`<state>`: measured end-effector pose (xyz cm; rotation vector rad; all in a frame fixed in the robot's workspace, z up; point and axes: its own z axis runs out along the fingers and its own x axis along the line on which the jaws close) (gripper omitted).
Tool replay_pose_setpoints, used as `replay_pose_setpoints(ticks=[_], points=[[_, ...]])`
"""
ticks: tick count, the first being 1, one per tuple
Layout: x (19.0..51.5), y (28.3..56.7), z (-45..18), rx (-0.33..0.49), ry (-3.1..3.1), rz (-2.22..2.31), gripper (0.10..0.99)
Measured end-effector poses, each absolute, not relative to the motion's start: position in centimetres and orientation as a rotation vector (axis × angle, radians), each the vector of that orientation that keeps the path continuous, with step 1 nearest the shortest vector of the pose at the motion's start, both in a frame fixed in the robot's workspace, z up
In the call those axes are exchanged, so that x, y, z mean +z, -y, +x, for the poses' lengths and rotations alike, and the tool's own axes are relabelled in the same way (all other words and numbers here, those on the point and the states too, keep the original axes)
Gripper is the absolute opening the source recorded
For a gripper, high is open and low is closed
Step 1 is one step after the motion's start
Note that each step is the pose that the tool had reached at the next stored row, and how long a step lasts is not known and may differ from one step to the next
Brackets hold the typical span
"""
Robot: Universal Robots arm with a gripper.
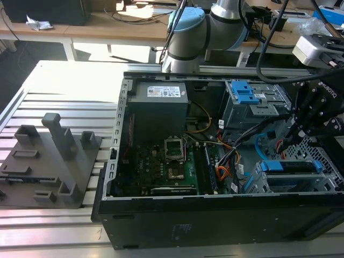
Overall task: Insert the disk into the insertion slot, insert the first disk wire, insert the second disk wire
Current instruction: 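Insert the first disk wire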
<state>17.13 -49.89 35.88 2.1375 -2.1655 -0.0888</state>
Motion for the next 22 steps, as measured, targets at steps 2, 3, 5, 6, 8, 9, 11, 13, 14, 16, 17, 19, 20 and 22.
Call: replay_pose_setpoints(ticks=[2,3,5,6,8,9,11,13,14,16,17,19,20,22], points=[[35.9,50.2,17.2,-0.088,2.165,2.137,0.169],[35.9,50.5,17.2,-0.088,2.165,2.138,0.169],[35.9,51.4,17.2,-0.088,2.165,2.137,0.169],[35.9,52.0,17.2,-0.088,2.165,2.137,0.169],[35.9,52.8,17.2,-0.088,2.165,2.137,0.169],[35.9,53.1,17.2,-0.088,2.165,2.137,0.169],[35.8,53.6,17.2,-0.088,2.165,2.137,0.169],[35.7,53.7,17.6,-0.088,2.165,2.137,0.169],[35.6,53.7,17.8,-0.089,2.165,2.137,0.169],[35.4,53.7,18.0,-0.091,2.165,2.137,0.169],[35.3,53.7,18.1,-0.091,2.165,2.137,0.169],[35.2,53.7,18.3,-0.093,2.165,2.138,0.169],[35.1,53.6,18.4,-0.093,2.165,2.138,0.169],[35.0,53.6,18.6,-0.093,2.165,2.138,0.169]])
